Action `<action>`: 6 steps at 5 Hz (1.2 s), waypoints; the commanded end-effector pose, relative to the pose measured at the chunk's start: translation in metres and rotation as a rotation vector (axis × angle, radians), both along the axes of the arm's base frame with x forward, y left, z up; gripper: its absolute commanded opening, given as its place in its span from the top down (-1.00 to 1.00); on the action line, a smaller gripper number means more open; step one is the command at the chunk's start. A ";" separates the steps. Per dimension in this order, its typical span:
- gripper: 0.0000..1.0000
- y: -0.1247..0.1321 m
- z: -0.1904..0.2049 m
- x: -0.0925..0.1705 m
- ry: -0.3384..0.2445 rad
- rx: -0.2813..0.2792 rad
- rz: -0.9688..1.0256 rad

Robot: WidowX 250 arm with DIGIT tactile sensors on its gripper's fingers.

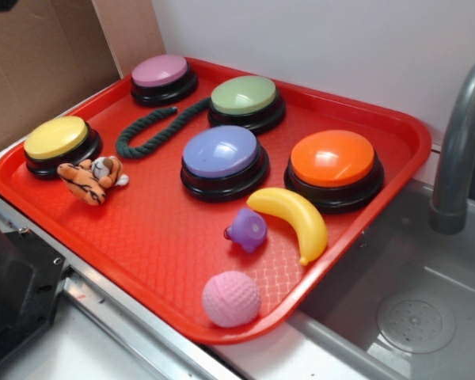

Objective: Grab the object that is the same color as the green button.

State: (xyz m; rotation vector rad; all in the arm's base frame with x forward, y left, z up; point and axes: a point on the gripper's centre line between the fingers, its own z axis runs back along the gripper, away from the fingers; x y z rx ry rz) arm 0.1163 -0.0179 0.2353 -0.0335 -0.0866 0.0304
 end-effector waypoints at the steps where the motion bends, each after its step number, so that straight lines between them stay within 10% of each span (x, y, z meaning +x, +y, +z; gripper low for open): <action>1: -1.00 0.000 0.000 0.000 0.000 0.000 0.000; 4: -1.00 0.029 -0.064 0.059 -0.016 0.188 -0.297; 6: -1.00 0.055 -0.120 0.091 -0.076 0.176 -0.356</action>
